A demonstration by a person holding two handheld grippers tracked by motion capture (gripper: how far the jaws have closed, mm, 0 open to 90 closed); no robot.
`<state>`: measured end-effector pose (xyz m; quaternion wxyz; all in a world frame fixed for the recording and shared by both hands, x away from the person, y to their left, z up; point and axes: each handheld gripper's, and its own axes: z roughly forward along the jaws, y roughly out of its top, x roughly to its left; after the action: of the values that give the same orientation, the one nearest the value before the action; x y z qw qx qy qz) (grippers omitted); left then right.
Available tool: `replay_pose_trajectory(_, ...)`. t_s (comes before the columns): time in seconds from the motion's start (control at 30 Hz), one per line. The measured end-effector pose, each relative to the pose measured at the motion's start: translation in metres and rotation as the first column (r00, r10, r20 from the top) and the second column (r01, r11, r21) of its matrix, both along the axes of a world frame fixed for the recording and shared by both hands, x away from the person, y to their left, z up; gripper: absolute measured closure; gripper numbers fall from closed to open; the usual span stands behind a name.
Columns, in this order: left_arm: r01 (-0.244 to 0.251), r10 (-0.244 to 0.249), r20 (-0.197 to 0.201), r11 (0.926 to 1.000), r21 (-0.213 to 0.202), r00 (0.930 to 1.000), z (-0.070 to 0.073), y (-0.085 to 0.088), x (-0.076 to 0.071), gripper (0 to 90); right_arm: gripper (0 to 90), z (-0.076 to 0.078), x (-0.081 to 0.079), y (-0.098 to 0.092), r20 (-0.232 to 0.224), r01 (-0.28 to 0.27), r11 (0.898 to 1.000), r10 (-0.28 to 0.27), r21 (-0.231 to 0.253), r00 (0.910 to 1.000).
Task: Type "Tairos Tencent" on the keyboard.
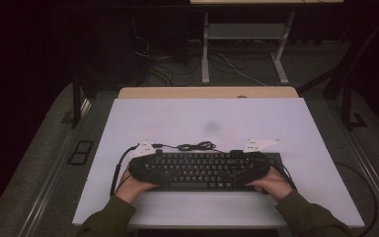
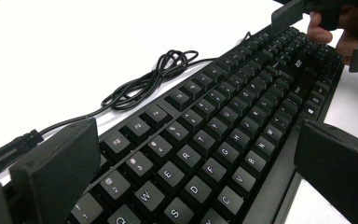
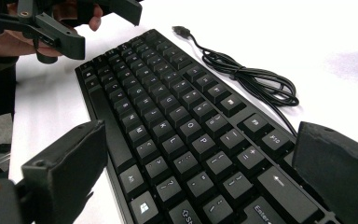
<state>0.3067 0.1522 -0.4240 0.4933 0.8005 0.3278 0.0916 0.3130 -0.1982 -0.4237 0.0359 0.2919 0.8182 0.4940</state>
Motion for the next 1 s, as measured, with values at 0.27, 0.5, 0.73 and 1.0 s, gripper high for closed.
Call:
replay_pose_trajectory(0.27,-0.006,0.006,0.007,1.0000,-0.004,1.0000,0.002,-0.004,0.004,0.0,5.6,0.000,0.004,0.005,0.001,-0.007,1.000,0.007,-0.003,1.0000)
replay_pose_trajectory(0.5,-0.001,0.001,-0.002,1.0000,-0.009,1.0000,0.002,-0.011,0.009,0.0,14.9,-0.001,0.006,0.006,-0.007,-0.024,1.000,0.024,-0.018,0.9997)
replay_pose_trajectory(0.73,0.011,-0.011,-0.006,0.9999,-0.008,0.9999,0.003,-0.020,0.013,0.0,24.4,-0.002,0.005,0.006,-0.004,-0.047,0.998,0.047,-0.033,0.9989)
replay_pose_trajectory(1.0,0.016,-0.016,0.006,0.9998,-0.008,0.9999,0.004,-0.027,0.018,0.0,43.9,-0.001,0.003,0.002,0.003,-0.068,0.996,0.068,-0.050,0.9977)
